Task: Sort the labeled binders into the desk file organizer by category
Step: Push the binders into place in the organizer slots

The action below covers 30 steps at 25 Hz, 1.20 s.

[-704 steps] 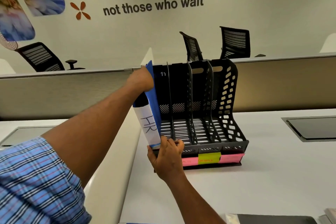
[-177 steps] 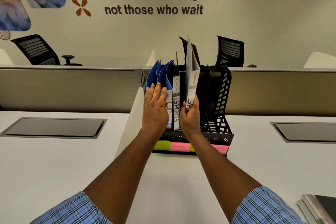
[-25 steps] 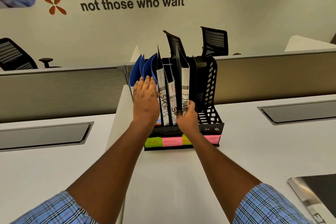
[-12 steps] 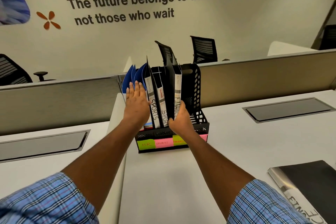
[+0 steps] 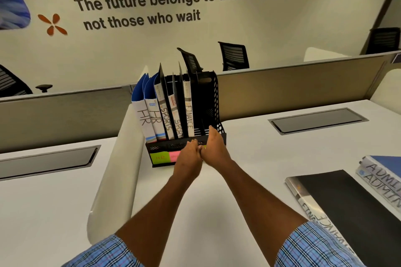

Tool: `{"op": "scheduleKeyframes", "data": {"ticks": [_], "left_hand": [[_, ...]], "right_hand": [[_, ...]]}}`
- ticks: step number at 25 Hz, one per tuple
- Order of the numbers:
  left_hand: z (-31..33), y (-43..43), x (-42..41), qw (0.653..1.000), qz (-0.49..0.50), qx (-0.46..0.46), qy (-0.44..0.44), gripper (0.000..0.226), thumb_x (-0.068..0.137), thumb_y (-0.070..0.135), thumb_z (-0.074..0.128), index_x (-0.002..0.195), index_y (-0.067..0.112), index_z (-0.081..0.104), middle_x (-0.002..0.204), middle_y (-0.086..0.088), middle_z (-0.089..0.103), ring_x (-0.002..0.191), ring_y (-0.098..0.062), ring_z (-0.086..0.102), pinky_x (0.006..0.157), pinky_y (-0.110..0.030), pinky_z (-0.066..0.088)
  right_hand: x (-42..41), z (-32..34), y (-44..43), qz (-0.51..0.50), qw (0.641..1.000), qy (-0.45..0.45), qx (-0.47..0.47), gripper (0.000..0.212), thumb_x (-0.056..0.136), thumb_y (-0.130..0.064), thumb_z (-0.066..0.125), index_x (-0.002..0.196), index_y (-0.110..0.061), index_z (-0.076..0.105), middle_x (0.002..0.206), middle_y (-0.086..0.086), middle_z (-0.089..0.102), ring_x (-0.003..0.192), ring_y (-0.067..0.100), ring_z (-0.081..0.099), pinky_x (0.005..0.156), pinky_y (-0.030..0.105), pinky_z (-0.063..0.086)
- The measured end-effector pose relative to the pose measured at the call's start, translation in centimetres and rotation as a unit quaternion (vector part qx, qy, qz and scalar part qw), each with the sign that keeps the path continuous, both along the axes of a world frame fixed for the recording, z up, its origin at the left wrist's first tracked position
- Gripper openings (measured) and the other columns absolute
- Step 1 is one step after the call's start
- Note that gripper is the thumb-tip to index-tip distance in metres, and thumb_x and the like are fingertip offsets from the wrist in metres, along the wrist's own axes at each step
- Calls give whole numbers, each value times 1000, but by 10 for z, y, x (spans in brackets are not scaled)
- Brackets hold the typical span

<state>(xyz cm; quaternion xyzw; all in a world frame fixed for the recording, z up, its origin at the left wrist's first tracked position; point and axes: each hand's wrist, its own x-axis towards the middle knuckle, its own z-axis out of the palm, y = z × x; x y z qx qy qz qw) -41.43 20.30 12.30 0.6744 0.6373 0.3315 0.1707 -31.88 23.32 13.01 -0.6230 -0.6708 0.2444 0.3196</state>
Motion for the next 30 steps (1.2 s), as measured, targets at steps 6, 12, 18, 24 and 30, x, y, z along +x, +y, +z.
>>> {"op": "scheduleKeyframes", "data": {"ticks": [6, 12, 18, 24, 30], "left_hand": [[-14, -36, 69, 993, -3, -47, -111, 30, 99, 19, 42, 116, 3, 61, 117, -17, 65, 105, -28, 59, 79, -26, 40], [-52, -59, 133, 963, -39, -208, -169, 33, 98, 27, 46, 102, -1, 64, 102, -20, 67, 84, -29, 61, 80, -39, 49], [-79, -90, 200, 894, -39, -349, -277, 37, 98, 29, 48, 107, -5, 56, 95, -20, 63, 65, -24, 57, 63, -31, 48], [-99, -108, 252, 871, -36, -400, -283, 44, 98, 30, 48, 118, -8, 52, 110, -28, 63, 79, -30, 61, 64, -30, 51], [-111, -110, 279, 850, 6, -404, -338, 41, 94, 32, 54, 107, -7, 57, 110, -28, 64, 84, -33, 64, 82, -42, 55]], "right_hand": [[70, -15, -44, 3, 998, -62, -12, 60, 88, -23, 63, 139, -6, 37, 138, 15, 46, 127, 29, 43, 105, 42, 39], [161, -61, -115, -148, 972, -147, -106, 70, 93, -34, 56, 147, -7, 22, 157, 16, 17, 147, 33, 9, 119, 48, 13], [252, -107, -177, -240, 937, -211, -143, 77, 91, -42, 59, 149, -9, 21, 160, 13, 10, 148, 32, 4, 119, 51, 4], [288, -125, -195, -200, 922, -268, -192, 95, 85, -55, 60, 153, -14, 7, 161, 15, -1, 147, 39, 0, 115, 58, 3], [301, -125, -197, -147, 911, -269, -278, 89, 87, -53, 59, 152, -16, 11, 158, 20, 8, 142, 49, 11, 109, 66, 21]]}}
